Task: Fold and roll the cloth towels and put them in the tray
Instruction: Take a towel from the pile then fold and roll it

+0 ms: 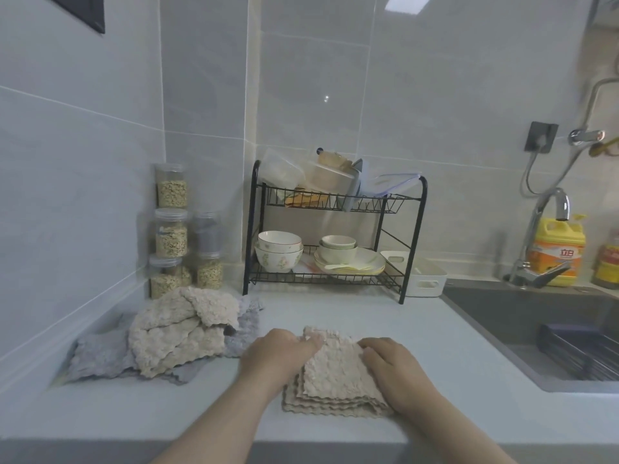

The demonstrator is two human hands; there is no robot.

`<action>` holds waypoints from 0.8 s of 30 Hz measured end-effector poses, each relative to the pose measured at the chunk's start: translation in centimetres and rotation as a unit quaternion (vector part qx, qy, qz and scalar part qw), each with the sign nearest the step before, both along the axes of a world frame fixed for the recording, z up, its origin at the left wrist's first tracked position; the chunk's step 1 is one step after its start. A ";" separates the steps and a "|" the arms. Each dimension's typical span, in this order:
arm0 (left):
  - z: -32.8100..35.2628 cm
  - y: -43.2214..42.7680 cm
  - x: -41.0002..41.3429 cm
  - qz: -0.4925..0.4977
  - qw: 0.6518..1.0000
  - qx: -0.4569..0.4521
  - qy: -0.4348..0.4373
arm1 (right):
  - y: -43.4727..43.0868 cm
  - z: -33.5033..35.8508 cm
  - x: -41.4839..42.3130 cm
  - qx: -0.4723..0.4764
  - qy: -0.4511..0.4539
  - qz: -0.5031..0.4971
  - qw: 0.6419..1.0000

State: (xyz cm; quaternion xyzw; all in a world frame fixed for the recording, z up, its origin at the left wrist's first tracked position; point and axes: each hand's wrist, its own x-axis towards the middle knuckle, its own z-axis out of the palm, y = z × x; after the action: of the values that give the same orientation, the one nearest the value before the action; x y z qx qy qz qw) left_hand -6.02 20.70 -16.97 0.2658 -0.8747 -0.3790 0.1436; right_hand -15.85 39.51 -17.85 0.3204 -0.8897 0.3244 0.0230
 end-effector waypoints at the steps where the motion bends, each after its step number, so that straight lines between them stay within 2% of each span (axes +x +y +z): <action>1: 0.2 0.2 -0.3 0.005 1.000 -0.010 -0.021 | 0.0 -0.1 -0.1 -0.003 0.000 0.002 1.000; 4: 0.8 0.6 -1.2 0.027 0.998 0.030 -0.052 | 0.1 -0.1 -0.2 -0.011 0.003 0.008 1.000; 7: 1.6 0.3 -1.7 0.029 0.989 0.143 -0.010 | 0.3 -0.1 -0.3 -0.026 -0.001 0.015 1.000; 9: 2.0 0.1 -1.6 0.021 0.986 0.164 0.011 | 0.3 -0.1 -0.3 -0.035 0.001 0.023 0.999; 13: 1.6 -0.5 -0.8 -0.004 0.999 0.032 -0.004 | 0.3 -0.2 -0.3 -0.006 0.002 0.010 1.000; 19: 0.1 -0.5 0.7 -0.028 0.992 -0.116 0.030 | 0.1 -0.4 0.0 0.100 0.060 0.012 0.993; 21: -0.5 -0.2 1.0 -0.038 0.990 -0.120 0.062 | 0.1 -0.4 0.2 0.110 0.066 0.014 0.992; 24: -1.3 -0.3 0.9 -0.018 0.990 -0.137 0.039 | 0.0 -0.5 0.2 0.130 0.081 0.007 0.988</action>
State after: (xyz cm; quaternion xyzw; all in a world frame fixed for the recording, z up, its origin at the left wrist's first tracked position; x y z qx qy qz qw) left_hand -5.16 20.39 -18.26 0.2133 -0.9166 -0.2685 0.2057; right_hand -15.62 39.53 -18.34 0.3522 -0.9173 0.1785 0.0512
